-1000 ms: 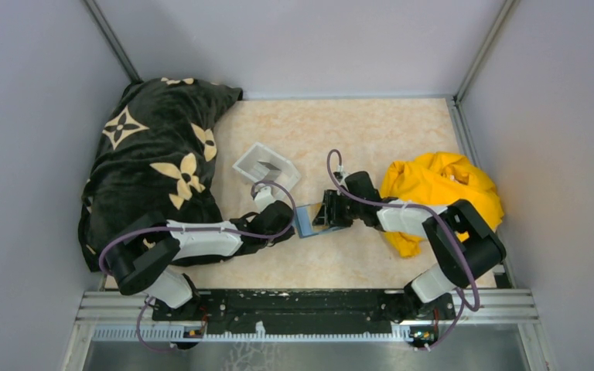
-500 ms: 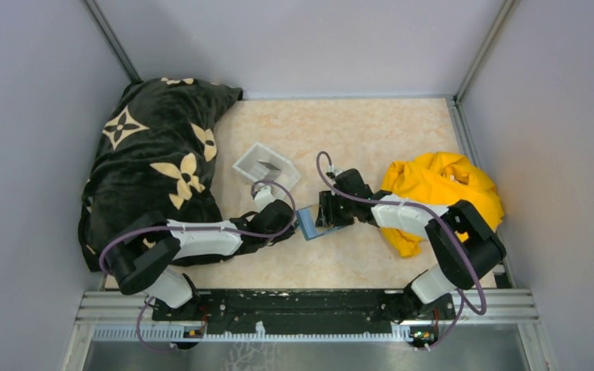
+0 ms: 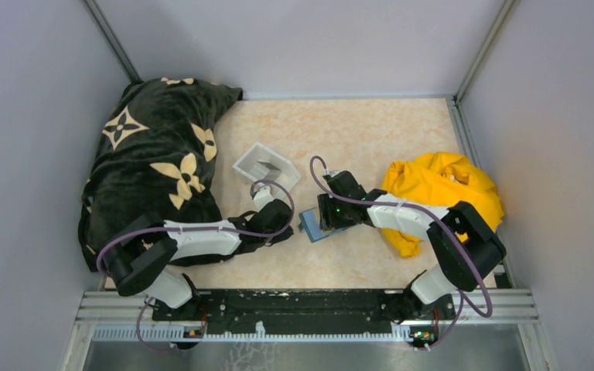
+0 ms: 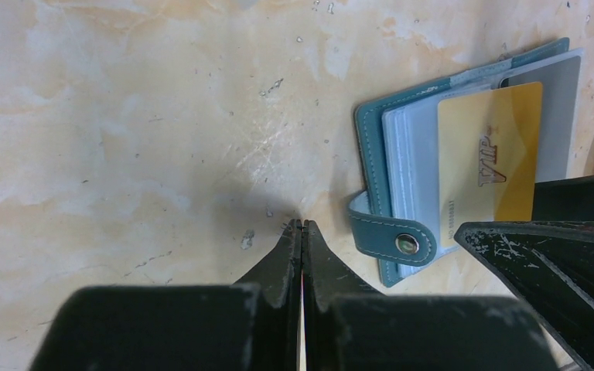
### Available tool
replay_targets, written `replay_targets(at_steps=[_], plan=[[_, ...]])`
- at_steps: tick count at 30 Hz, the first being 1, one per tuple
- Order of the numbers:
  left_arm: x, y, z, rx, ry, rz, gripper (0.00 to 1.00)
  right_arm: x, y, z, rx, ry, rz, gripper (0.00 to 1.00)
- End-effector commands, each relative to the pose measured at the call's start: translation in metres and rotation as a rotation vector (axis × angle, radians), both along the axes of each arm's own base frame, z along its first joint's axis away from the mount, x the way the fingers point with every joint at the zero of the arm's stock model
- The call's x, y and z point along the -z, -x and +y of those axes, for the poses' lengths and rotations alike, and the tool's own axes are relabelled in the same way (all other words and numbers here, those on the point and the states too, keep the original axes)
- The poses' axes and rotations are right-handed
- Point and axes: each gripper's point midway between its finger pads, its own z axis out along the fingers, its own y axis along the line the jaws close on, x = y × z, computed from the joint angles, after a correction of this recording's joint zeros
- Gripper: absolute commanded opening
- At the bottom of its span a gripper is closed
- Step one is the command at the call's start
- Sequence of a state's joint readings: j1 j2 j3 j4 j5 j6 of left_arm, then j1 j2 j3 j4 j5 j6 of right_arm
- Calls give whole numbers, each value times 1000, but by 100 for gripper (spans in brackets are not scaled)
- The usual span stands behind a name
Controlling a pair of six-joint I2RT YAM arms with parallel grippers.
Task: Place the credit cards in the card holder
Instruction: Insert the credit card into the card holder.
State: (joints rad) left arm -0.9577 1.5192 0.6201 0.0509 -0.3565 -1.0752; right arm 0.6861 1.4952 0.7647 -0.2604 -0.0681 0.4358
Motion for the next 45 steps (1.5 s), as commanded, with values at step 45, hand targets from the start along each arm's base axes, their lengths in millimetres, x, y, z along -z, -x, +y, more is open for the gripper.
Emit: replay_targets(at_steps=[45], plan=[[-30,16,-90,288,137,-51,0,-26,-12,7,26,2,-125,63]])
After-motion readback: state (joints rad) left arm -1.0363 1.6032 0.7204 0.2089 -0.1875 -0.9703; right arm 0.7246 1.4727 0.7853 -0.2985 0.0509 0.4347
